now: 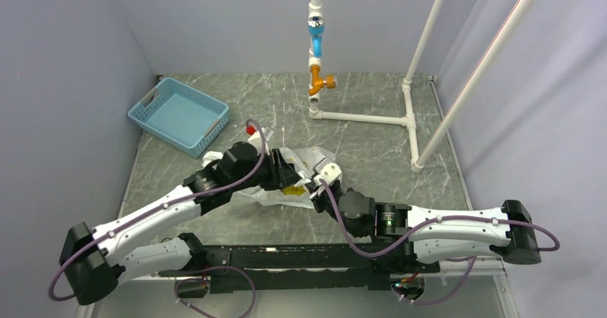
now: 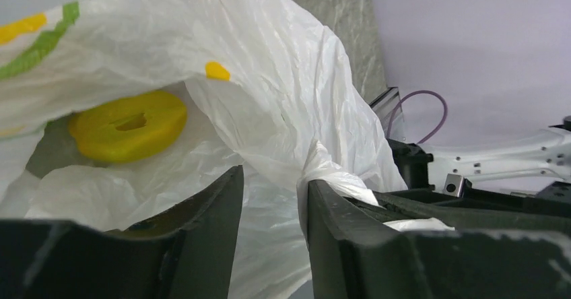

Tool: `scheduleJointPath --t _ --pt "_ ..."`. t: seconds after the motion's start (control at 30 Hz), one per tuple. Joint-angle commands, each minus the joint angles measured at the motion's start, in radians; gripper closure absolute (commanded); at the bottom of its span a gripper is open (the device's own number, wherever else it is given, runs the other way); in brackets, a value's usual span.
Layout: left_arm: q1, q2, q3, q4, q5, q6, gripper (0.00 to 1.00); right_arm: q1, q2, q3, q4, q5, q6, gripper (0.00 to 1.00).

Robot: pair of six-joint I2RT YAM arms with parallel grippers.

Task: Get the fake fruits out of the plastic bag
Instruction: Adjust the plastic bag at the center of the board.

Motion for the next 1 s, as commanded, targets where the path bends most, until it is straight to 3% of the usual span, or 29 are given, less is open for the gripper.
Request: scheduleJointPath --t 0.0,0.13,0.27,0.5,0.57,0.67,0.87,0.97 --pt "0.015 0.107 -0.01 -0.087 -0.124 0.038 0.57 -0.005 -0.09 -0.003 0.14 0.092 0.084 1.0" --pt "0.015 0.153 -0.072 0.011 -0.192 0.039 0.45 -0.009 -0.123 -0.033 0.16 0.116 0.138 1.0" --pt "0.014 0.232 -0.101 0.03 -0.193 0.056 0.52 -0.008 -0.147 -0.048 0.136 0.188 0.191 1.0" --pt "-0.089 0.157 -0.392 0.243 -0.182 -0.038 0.55 -0.009 -0.203 -0.105 0.064 0.345 0.311 1.0" --pt "-0.122 0.098 -0.474 0.29 -0.192 -0.066 0.49 -0.01 -0.209 -0.119 0.044 0.342 0.303 1.0" --pt "-0.125 -0.038 -0.546 0.331 -0.18 -0.069 0.3 -0.01 -0.186 -0.116 0.014 0.283 0.25 1.0" --pt "-0.123 -0.267 -0.385 0.106 -0.254 0.003 0.02 -0.011 -0.148 -0.116 0.011 0.088 0.189 1.0" --pt "-0.122 -0.293 -0.267 0.005 -0.292 0.051 0.01 -0.011 -0.152 -0.116 -0.005 0.093 0.222 1.0"
